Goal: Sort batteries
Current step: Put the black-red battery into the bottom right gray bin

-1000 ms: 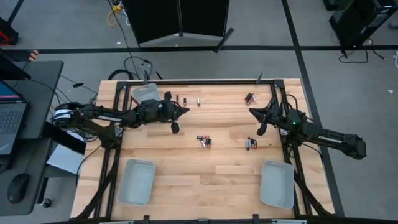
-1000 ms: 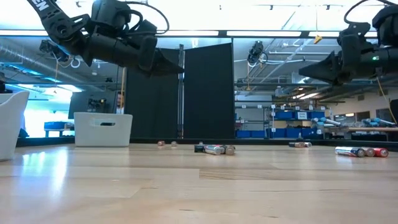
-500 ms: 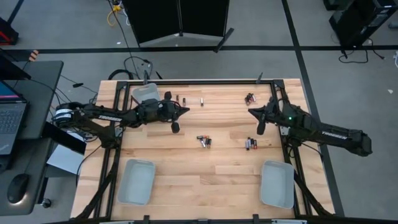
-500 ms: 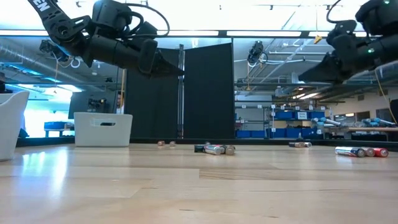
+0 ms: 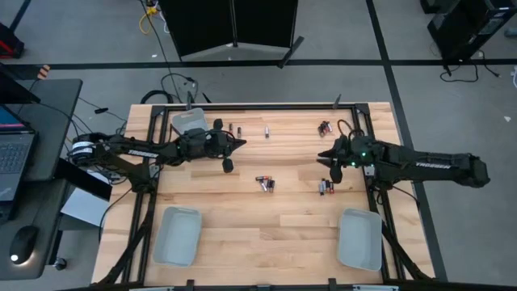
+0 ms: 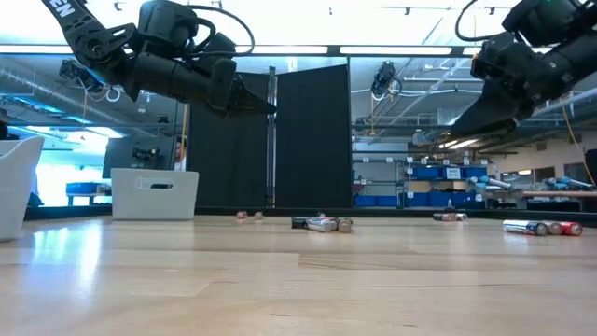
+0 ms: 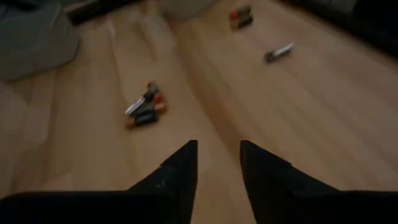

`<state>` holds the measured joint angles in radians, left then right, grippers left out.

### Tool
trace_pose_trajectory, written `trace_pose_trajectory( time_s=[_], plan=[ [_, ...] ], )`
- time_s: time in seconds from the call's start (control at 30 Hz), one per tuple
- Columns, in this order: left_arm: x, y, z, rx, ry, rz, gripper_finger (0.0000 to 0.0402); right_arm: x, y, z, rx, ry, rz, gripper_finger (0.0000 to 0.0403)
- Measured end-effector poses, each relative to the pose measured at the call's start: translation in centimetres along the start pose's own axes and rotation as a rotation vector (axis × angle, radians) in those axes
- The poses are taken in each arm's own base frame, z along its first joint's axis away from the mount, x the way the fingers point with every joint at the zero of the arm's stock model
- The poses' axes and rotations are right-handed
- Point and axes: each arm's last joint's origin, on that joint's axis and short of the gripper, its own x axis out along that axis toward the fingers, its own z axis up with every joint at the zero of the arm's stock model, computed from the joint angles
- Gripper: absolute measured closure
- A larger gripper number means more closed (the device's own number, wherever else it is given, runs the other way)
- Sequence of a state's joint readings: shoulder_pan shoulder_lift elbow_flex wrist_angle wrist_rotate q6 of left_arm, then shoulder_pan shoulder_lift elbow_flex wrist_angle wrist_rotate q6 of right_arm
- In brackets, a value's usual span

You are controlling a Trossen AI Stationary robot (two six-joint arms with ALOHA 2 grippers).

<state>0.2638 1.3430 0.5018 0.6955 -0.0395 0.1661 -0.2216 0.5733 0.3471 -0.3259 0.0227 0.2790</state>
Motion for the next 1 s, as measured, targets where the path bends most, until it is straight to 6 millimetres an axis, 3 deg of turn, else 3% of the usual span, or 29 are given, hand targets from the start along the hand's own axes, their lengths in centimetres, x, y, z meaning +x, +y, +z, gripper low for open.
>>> trace_pose_trajectory(
  time_s=[0.47, 0.73, 1.0],
  plan=[
    [0.0, -0.1, -0.3, 0.012, 0.025, -0.031, 0.0389, -0.7, 4.3, 3.4, -0.115, 0.484, -0.038, 0.0168],
    [0.0, -0.2, -0.4, 0.013, 0.043, -0.034, 0.0389, 1.5, 5.8, 1.5, -0.175, 0.772, -0.06, 0.0099],
    [0.0, -0.2, -0.5, 0.014, 0.044, -0.039, 0.0389, 3.9, 6.8, -0.6, -0.252, 0.946, -0.108, 0.0063]
  ],
)
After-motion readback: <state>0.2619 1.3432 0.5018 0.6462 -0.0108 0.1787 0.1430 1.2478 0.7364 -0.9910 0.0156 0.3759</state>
